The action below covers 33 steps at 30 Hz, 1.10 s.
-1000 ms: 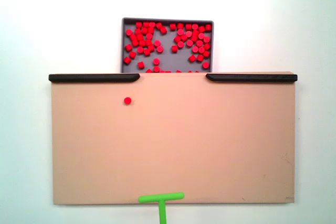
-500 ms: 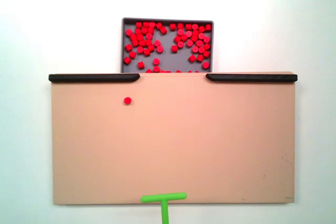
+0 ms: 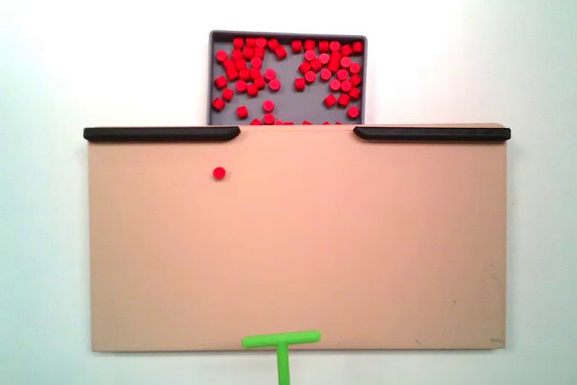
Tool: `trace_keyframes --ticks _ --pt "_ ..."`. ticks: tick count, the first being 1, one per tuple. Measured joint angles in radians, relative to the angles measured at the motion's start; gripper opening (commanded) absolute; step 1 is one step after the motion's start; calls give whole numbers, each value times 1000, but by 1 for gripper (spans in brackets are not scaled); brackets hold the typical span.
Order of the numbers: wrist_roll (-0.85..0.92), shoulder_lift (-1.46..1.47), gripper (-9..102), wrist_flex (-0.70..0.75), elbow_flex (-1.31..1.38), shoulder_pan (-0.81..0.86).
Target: Push granules from left to the grey container
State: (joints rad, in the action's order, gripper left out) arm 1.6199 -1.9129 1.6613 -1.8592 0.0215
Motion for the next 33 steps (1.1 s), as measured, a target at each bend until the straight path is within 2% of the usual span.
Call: trace_keyframes --ticks 25,33 --pt "-101 18 0 0 0 -64" --pt "-199 18 0 0 0 -87"
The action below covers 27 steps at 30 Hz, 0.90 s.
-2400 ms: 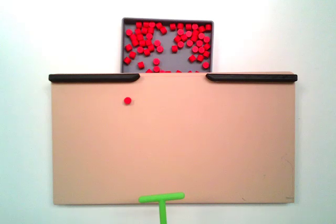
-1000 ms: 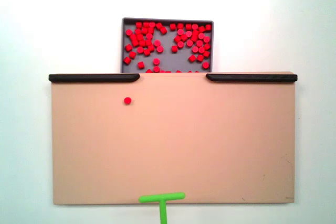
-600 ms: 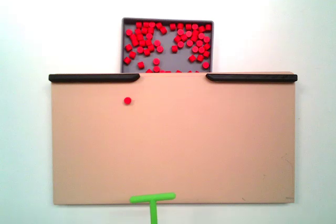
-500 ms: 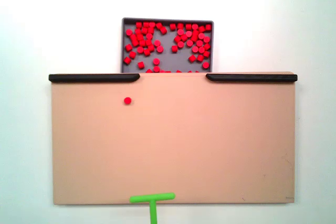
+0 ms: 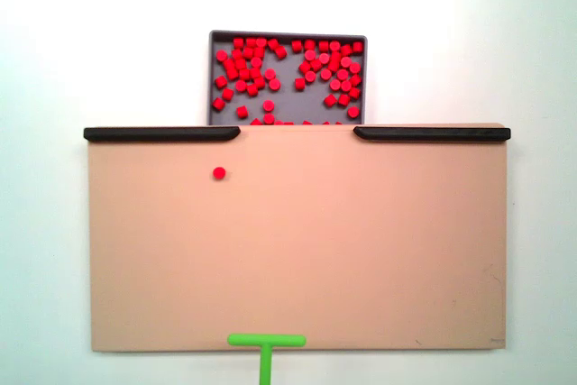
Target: Push granules from left to the grey container
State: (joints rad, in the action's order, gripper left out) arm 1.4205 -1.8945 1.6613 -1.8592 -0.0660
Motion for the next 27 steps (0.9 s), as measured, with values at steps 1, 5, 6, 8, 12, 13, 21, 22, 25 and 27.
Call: trace_keyframes --ticks 1,5,6,8,12,13,21,22,25,27 --pt "-26 0 0 0 0 -8" --pt "-155 0 0 0 0 -46" --pt "-190 0 0 0 0 -57" --pt "-262 0 0 0 0 -80" --pt "-402 0 0 0 0 -129" --pt "-436 0 0 0 0 -141" --pt "-750 34 0 0 12 -255" --pt "-793 41 0 0 26 -272" --pt "-922 84 0 0 94 -305" --pt "-999 132 0 0 152 -318"
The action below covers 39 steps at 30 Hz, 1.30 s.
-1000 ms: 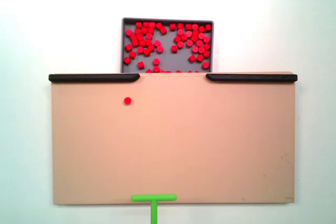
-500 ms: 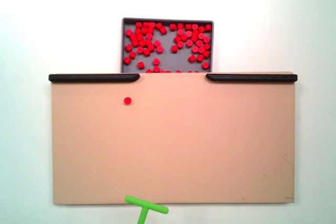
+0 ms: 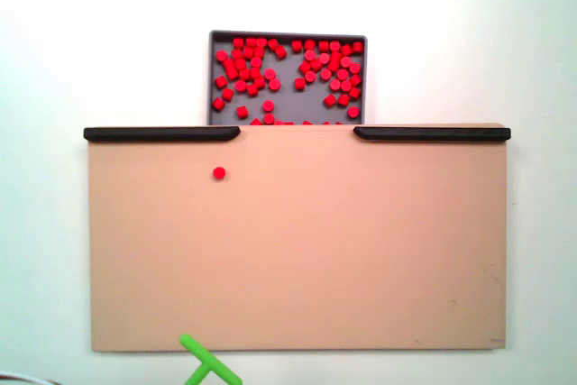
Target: Push granules from left to the grey container
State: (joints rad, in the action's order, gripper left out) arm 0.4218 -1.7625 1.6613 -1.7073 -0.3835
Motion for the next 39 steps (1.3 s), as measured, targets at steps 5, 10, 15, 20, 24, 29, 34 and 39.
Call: trace_keyframes --ticks 5,10,15,20,24,29,34,39 --pt "-172 170 0 0 167 -5" --pt "-299 339 0 -11 333 8" --pt "-394 445 0 -31 451 8" --pt "-506 557 0 -29 583 8" --pt "-565 661 0 -25 713 8" --pt "-603 764 0 -17 864 8" --pt "-653 842 0 20 980 8" --pt "-696 854 0 29 988 8"
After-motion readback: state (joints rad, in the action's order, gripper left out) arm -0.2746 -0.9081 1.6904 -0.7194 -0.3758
